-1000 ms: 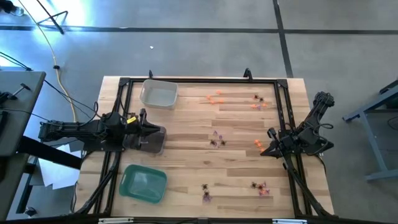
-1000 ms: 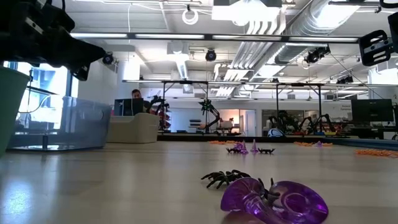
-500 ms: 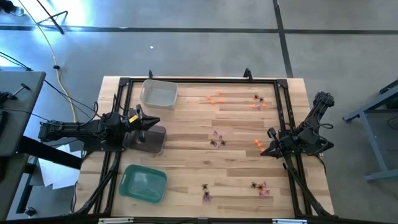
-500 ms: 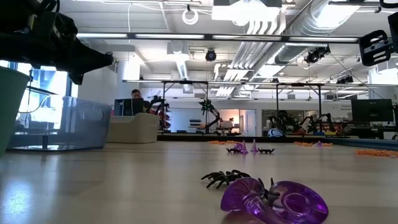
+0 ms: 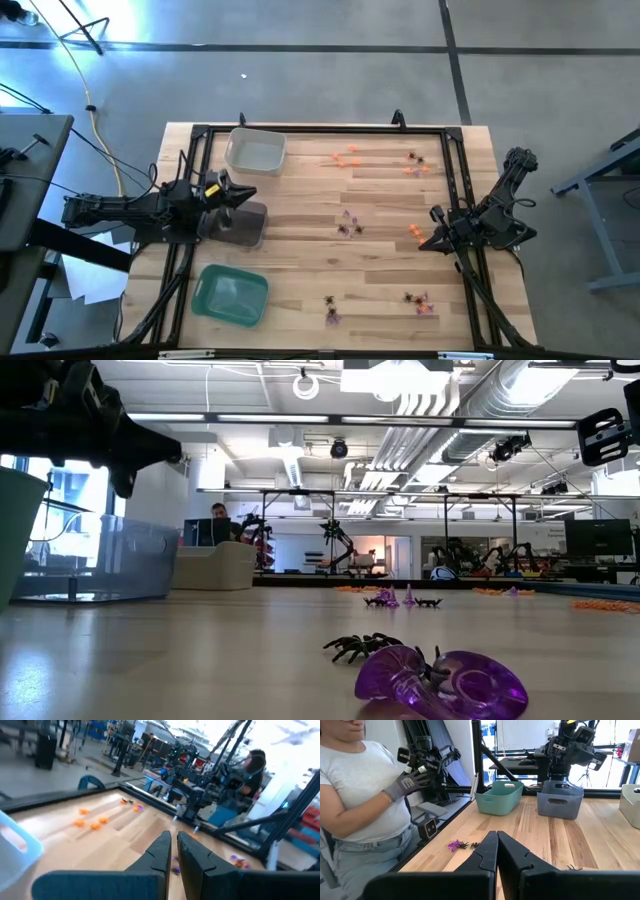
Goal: Sort Halloween decoration
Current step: Put the center violet witch hat into the black bin
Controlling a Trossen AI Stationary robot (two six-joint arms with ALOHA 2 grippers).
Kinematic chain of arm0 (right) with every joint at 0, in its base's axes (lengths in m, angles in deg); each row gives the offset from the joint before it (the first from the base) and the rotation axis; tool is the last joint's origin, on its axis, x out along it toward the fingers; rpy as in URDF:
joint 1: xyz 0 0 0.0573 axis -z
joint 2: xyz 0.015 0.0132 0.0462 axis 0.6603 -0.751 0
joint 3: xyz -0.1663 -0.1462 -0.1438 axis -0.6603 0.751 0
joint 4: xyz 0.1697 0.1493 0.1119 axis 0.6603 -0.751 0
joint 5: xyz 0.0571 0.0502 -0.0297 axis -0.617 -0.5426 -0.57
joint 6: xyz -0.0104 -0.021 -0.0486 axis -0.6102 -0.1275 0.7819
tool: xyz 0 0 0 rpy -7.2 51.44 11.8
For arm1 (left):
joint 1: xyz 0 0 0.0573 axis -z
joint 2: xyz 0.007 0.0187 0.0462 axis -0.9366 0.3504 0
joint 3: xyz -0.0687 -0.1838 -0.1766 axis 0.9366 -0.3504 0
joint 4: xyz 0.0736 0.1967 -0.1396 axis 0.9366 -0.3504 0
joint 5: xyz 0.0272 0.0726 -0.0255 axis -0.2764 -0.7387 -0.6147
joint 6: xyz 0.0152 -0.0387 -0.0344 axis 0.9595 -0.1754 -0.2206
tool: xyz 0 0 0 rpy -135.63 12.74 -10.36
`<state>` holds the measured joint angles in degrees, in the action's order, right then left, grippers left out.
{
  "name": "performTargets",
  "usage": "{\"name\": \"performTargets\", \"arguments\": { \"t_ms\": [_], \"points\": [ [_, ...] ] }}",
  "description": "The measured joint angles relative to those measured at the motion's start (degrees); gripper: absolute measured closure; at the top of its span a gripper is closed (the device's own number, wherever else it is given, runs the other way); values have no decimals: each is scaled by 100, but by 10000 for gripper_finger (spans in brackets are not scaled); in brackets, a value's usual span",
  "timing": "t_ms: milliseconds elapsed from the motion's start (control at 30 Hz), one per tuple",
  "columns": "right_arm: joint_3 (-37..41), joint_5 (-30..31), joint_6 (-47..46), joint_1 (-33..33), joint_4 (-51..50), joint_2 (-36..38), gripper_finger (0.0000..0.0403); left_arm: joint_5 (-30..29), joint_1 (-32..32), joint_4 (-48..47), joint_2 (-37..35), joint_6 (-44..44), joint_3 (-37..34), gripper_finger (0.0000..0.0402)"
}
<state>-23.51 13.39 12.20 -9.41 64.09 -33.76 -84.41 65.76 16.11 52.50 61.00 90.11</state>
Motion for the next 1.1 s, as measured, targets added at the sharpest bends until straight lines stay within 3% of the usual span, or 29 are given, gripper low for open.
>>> {"name": "performTargets", "arguments": {
  "t_ms": [167, 467, 867, 1100],
  "points": [
    [0, -2, 0, -2, 2, 0, 402, -2, 0, 4, -2, -460, 0, 381],
    [1, -2, 1, -1, 1, 0, 402, -295, 6, 23, -2, -428, 0, 381],
    [0, -1, 0, -1, 2, 0, 402, -214, 26, 105, 0, 679, 0, 381],
    [1, -2, 1, -1, 0, 0, 402, -113, 52, 398, -2, 316, 0, 381]
  ]
}}
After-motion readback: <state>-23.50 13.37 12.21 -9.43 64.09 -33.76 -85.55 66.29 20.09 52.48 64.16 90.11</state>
